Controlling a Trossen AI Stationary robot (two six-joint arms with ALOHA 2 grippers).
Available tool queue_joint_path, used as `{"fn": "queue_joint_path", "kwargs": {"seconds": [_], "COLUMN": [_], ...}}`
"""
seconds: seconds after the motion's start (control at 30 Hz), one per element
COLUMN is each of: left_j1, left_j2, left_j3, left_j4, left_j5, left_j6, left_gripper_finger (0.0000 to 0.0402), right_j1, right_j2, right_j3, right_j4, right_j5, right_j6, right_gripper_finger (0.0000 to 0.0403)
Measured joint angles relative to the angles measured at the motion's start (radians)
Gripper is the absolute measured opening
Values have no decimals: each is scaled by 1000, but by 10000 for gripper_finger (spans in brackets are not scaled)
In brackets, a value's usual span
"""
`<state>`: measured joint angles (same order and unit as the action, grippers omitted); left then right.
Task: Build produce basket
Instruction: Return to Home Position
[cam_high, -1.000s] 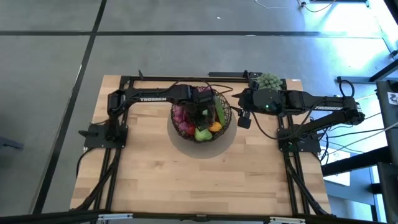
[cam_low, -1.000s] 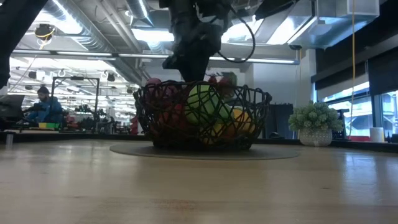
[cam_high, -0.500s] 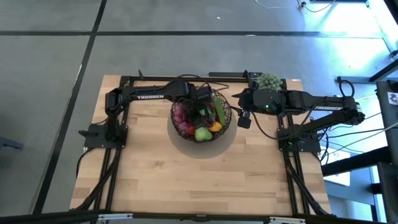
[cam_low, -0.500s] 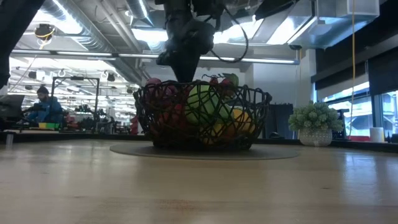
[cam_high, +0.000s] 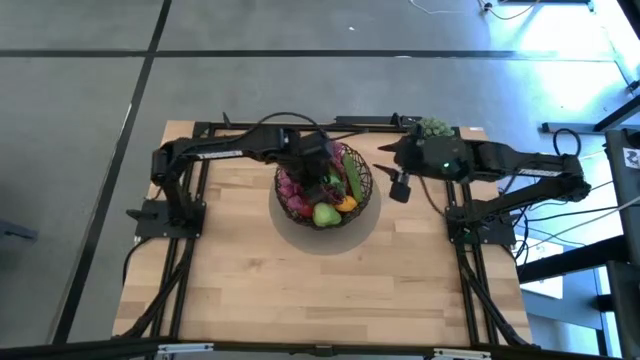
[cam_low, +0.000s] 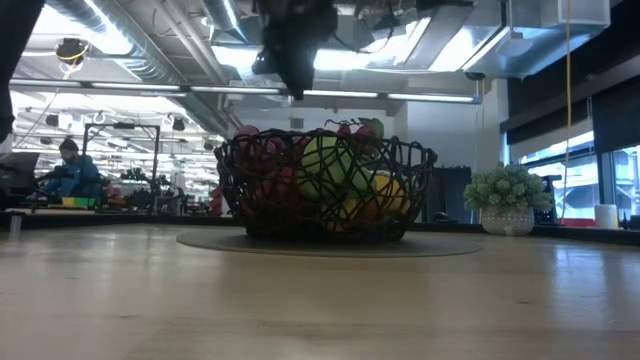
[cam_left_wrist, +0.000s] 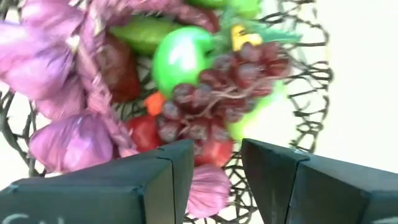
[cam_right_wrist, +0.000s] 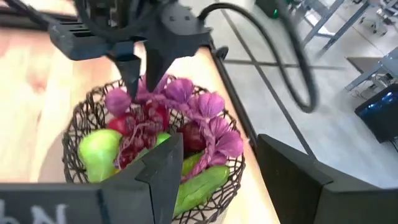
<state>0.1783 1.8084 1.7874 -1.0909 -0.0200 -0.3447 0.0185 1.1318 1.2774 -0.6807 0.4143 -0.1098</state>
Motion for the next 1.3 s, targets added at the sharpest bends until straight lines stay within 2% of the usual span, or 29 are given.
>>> {"fn": "queue_joint_path", "kwargs": {"seconds": [0.07,0.4,0.7,0.83,0.97,1.13,1.23,1.3], "left_j1": [-10,-86,-147,-171,-191,-212,-225,-231], "left_j2": [-26,-167,-270,-302,-333,-366,-395,-418], "left_j3": [0,0,0,0,0,1,0,1], "left_j4": [3,6,14,16,12,2,-25,-52], "left_j5": [0,-11,-137,-218,-268,-269,-269,-269], "left_j6": [23,17,8,15,36,126,155,164], "left_gripper_finger": [124,124,124,116,89,37,7,4], "right_j1": [0,0,0,0,0,0,0,0], "right_j2": [-23,-128,-129,-124,-122,-124,-130,-132], "right_j3": [9,37,68,68,68,68,69,81], "right_j4": [-3,27,33,27,27,43,71,66], "right_j5": [-11,-252,-494,-521,-521,-521,-521,-521], "right_j6": [4,56,108,111,164,188,191,186], "right_gripper_finger": [207,207,207,207,205,160,108,65]}}
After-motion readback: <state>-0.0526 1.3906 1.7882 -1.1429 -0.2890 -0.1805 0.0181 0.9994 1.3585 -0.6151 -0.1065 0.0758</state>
